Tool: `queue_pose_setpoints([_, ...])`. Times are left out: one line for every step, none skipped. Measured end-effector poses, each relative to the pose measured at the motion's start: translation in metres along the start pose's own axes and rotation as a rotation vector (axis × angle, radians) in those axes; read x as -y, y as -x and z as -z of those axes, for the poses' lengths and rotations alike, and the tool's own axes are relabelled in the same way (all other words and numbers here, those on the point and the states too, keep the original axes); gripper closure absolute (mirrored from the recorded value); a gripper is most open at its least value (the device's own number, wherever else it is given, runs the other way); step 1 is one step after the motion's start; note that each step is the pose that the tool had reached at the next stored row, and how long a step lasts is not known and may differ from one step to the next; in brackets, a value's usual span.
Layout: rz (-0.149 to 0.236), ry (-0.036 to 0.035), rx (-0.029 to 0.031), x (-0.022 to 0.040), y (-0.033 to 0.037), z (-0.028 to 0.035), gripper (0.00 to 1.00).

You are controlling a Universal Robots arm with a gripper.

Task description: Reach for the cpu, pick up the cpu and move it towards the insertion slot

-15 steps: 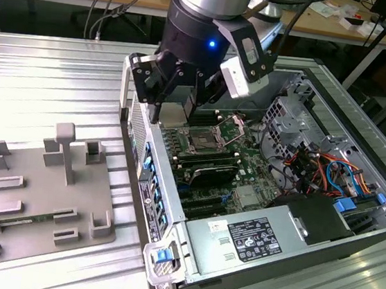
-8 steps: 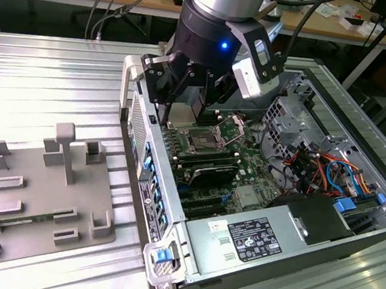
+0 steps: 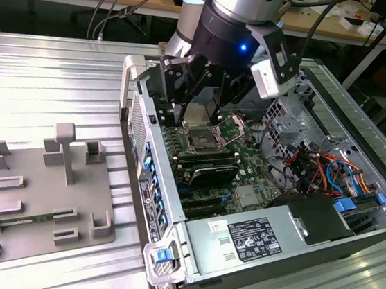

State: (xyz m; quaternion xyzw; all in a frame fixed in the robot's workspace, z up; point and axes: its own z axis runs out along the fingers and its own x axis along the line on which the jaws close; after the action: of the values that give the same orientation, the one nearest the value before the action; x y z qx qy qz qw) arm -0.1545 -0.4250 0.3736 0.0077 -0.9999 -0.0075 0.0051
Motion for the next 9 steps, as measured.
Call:
queue_pose_setpoints([0.000, -0.0003, 0.0000, -0.0009, 0.0031, -0.0002, 0.45])
queue_pose_setpoints([0.000, -0.0007, 0.0000, -0.0025, 0.0079, -0.0005, 0.45])
queue_pose_setpoints([0.000, -0.0007, -0.0001, -0.0041, 0.0117, -0.0008, 0.45])
queue_pose_setpoints([0.000, -0.0008, 0.0000, -0.0057, 0.0156, -0.0013, 0.45])
queue_pose_setpoints([0.000, -0.0008, 0.0000, -0.0068, 0.0182, -0.0016, 0.45])
queue_pose_setpoints([0.000, -0.0007, 0.0000, -0.0086, 0.0218, -0.0022, 0.45])
queue_pose_setpoints([0.000, -0.0008, 0.0000, -0.0097, 0.0241, -0.0025, 0.45])
queue_pose_setpoints([0.000, -0.0007, 0.0000, -0.0111, 0.0269, -0.0029, 0.45])
queue_pose_setpoints([0.000, -0.0009, -0.0001, -0.0140, 0.0318, -0.0033, 0.45])
